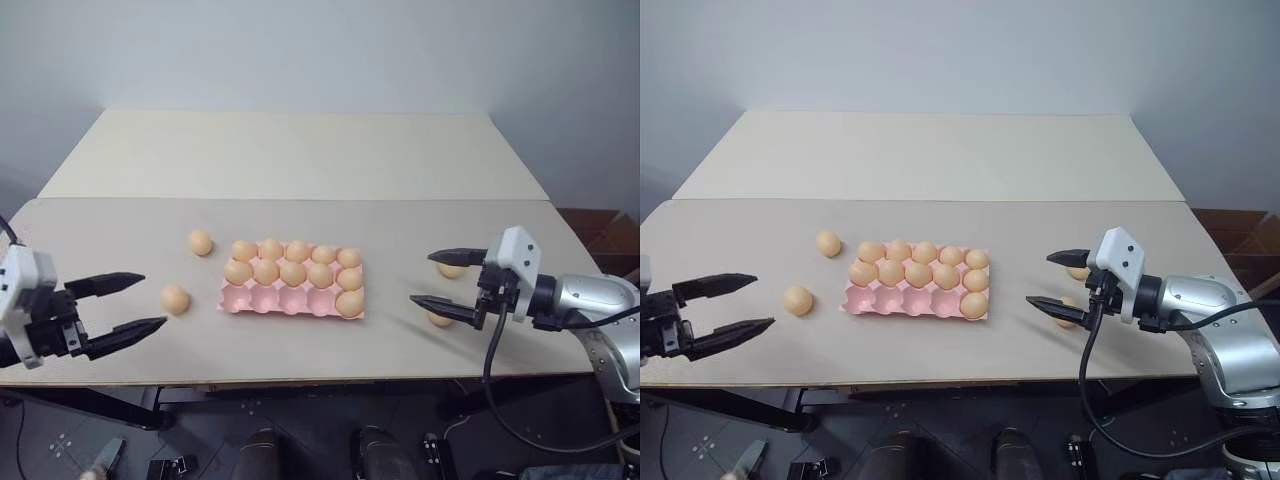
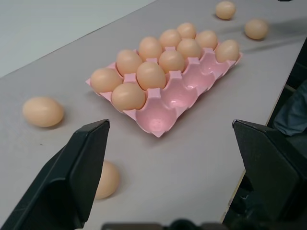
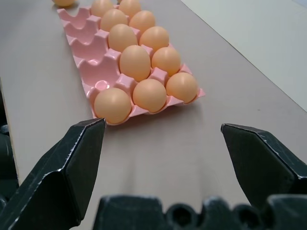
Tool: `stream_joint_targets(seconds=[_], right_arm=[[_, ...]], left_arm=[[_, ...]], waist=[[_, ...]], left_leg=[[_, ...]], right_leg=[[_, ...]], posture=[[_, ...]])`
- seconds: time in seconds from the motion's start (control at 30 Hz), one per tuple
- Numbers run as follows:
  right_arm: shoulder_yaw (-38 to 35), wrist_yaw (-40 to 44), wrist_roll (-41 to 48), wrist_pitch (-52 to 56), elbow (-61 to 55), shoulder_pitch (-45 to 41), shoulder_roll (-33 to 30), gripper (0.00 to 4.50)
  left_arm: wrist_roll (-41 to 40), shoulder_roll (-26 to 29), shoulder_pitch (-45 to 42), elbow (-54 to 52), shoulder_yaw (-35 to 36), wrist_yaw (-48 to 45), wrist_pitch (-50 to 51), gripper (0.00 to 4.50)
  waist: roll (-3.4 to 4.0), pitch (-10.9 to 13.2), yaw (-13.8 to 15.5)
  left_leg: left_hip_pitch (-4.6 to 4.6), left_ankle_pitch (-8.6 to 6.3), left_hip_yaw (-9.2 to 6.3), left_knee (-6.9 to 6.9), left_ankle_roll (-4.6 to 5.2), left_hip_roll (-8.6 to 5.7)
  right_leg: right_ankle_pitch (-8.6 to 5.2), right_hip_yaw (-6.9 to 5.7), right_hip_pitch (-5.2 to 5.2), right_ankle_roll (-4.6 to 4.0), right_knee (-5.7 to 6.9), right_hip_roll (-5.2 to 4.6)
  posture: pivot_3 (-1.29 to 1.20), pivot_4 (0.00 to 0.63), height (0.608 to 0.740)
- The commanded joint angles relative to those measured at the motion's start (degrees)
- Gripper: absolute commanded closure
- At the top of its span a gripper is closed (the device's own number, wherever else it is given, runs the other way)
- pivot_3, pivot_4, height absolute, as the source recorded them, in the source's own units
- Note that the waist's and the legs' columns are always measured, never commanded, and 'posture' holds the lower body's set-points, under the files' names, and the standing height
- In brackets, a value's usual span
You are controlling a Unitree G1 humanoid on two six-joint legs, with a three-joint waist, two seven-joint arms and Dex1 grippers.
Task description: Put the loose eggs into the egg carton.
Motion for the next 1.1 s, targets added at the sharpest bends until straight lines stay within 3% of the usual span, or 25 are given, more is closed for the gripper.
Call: stream_joint_targets(seconds=[0.03,0.47,0.57,0.73,0.87,1.1], right_arm=[[-1.1,-0.2,-0.8,-0.4,-1.5,-0.6,-1.3,0.00],[-5.4,-2.7,-1.7,1.5,-2.2,1.1,-3.6,0.00],[-8.4,-3.3,-1.3,5.5,-4.5,3.1,-6.9,0.00],[-9.9,-8.3,0.8,22.6,-10.6,7.1,-11.6,0.00],[-5.3,-14.8,1.3,29.8,-14.7,7.4,-7.7,0.00],[3.5,-27.6,-5.8,34.7,-9.3,2.8,0.8,0.00]], left_arm=[[0.2,0.4,-1.9,0.0,-0.9,0.1,-1.7,0.05],[-1.6,-0.8,-6.2,-2.2,-6.4,0.4,-2.1,0.05],[-2.2,-1.3,-5.5,-2.8,-7.3,-0.6,-2.1,0.05],[-3.4,-0.9,-5.9,-3.4,-8.9,-1.7,-0.9,0.05],[-2.7,0.0,-8.1,-1.1,-10.5,-2.5,-1.4,0.05],[-1.8,1.3,-12.2,1.9,-13.4,-4.0,-2.0,0.05]], waist=[[0.00,0.0,0.1],[0.00,0.0,0.4],[0.00,0.0,0.4],[0.00,0.0,0.4],[-0.01,0.0,0.3],[-0.03,0.0,0.3]], left_leg=[[0.01,0.00,0.01,0.00,0.00,0.01],[-0.02,0.00,0.08,0.00,0.00,0.05],[-0.07,0.00,0.08,-0.01,0.00,0.03],[-0.03,0.00,0.09,0.00,0.00,0.12],[0.01,0.00,0.10,0.00,0.00,0.22],[-0.06,0.00,0.18,0.00,0.00,0.38]], right_leg=[[0.01,0.00,0.00,-0.01,0.00,0.01],[0.02,0.02,-0.02,-0.02,-0.03,0.06],[0.02,0.06,-0.04,-0.01,-0.05,0.05],[0.04,0.05,-0.03,-0.05,-0.05,0.10],[-0.03,0.10,-0.03,-0.16,-0.05,0.23],[0.09,0.37,-0.15,-0.20,-0.12,0.58]], posture=[[0.00,0.150,0.740],[0.00,0.150,0.740],[0.00,0.150,0.740],[0.00,0.150,0.740],[0.00,0.150,0.740],[0.00,0.150,0.740]])
